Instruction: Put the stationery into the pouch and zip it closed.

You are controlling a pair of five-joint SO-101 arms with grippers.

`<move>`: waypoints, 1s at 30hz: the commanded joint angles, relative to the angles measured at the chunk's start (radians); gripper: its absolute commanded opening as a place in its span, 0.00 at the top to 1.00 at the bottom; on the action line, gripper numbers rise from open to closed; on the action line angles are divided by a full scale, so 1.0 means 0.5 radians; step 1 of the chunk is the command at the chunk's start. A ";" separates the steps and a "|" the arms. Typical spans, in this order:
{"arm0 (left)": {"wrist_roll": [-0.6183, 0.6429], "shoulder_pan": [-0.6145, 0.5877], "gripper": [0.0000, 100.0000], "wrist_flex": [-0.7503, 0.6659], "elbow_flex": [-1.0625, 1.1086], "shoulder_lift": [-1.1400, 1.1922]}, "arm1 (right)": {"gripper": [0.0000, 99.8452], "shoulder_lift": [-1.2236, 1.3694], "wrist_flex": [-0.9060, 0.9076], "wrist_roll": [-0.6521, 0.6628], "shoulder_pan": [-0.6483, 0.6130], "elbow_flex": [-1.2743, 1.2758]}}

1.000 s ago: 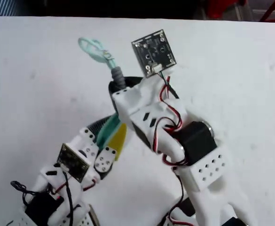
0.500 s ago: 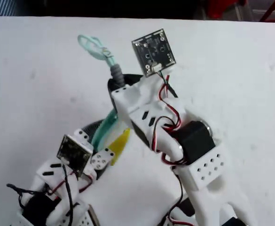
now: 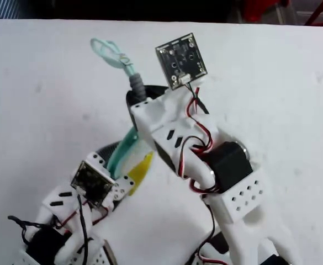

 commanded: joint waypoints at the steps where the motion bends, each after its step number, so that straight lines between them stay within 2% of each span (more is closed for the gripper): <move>1: -0.049 0.005 0.81 0.000 -0.003 0.002 | 0.98 -0.048 -0.054 0.021 0.014 -0.009; 8: -0.052 0.002 0.81 0.000 0.000 0.002 | 0.98 -0.048 -0.072 0.021 0.023 -0.012; 15: -0.074 0.002 0.98 0.009 -0.064 0.002 | 0.98 -0.048 -0.124 0.028 0.038 -0.009; 18: -0.150 0.002 0.98 0.058 -0.095 0.002 | 0.98 -0.035 -0.183 0.117 0.146 0.018; 30: -0.157 -0.011 0.98 0.058 -0.095 0.002 | 0.98 -0.048 -0.410 0.304 0.539 0.292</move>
